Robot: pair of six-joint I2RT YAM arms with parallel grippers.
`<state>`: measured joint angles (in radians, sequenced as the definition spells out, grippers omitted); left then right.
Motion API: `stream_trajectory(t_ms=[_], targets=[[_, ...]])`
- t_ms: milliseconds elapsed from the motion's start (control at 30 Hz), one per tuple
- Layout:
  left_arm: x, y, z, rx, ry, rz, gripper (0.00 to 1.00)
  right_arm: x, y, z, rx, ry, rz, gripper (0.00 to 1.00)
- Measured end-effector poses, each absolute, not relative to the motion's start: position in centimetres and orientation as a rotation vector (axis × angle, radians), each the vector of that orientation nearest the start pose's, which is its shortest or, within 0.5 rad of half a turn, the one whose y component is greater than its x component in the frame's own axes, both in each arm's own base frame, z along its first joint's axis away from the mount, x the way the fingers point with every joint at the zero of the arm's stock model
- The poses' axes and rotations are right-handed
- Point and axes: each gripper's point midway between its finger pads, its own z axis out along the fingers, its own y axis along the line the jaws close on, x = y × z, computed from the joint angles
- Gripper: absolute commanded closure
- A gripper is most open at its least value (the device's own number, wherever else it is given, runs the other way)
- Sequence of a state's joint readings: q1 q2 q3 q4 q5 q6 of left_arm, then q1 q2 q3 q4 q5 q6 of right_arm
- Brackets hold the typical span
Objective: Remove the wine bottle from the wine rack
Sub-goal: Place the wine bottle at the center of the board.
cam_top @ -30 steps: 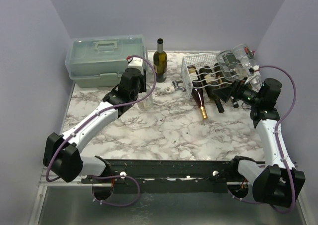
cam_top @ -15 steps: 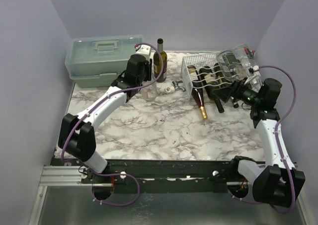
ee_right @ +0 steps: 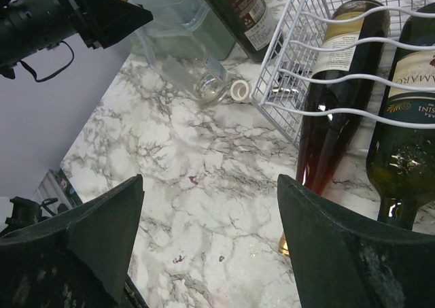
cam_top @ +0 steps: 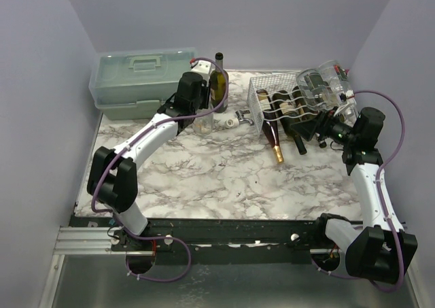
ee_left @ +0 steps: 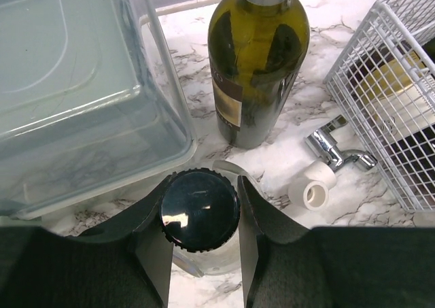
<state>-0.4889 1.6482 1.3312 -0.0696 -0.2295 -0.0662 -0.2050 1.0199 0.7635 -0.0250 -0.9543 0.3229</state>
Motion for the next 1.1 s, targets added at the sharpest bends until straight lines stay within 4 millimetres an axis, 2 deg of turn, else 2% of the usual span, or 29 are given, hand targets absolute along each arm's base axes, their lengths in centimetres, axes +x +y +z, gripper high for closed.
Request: stream_trajectory(t_ms=[100,233,267,333,433,600,767,933,1033,1100], targets=[[46.3,-20.3,22.6,0.261,1.932,-0.142,0.70,30.6,9.0,25.1,-0.197,1.823,0.955,0.17],[46.3,-20.1,22.6,0.260,1.932,-0.138,0.36,30.7,9.0,25.0,-0.193,1.823,0.949,0.17],[46.5,-20.2,22.8,0.259,1.924,-0.139,0.28,30.7,8.9,25.0,-0.194,1.824,0.948,0.17],[46.9,-20.4,24.2,0.245,1.870,-0.155,0.20,30.7,8.9,24.9,-0.196,1.825,0.946,0.17],[46.9,-20.4,26.4,0.222,1.812,-0.177,0.13,30.7,8.9,24.8,-0.194,1.829,0.947,0.17],[46.0,-20.1,29.5,0.205,1.750,-0.204,0.08,30.6,8.9,24.4,-0.198,1.842,0.945,0.17],[43.3,-19.8,32.3,0.236,1.732,-0.262,0.03,30.4,9.1,24.4,-0.233,1.837,0.947,0.17],[39.1,-19.0,35.8,0.259,1.703,-0.342,0.01,29.9,9.4,24.6,-0.308,1.813,0.950,0.16],[35.3,-17.9,38.1,0.261,1.643,-0.413,0.01,29.8,9.4,24.8,-0.350,1.812,0.935,0.15],[32.9,-17.3,38.4,0.271,1.616,-0.456,0.01,29.9,9.4,25.1,-0.384,1.819,0.924,0.13]])
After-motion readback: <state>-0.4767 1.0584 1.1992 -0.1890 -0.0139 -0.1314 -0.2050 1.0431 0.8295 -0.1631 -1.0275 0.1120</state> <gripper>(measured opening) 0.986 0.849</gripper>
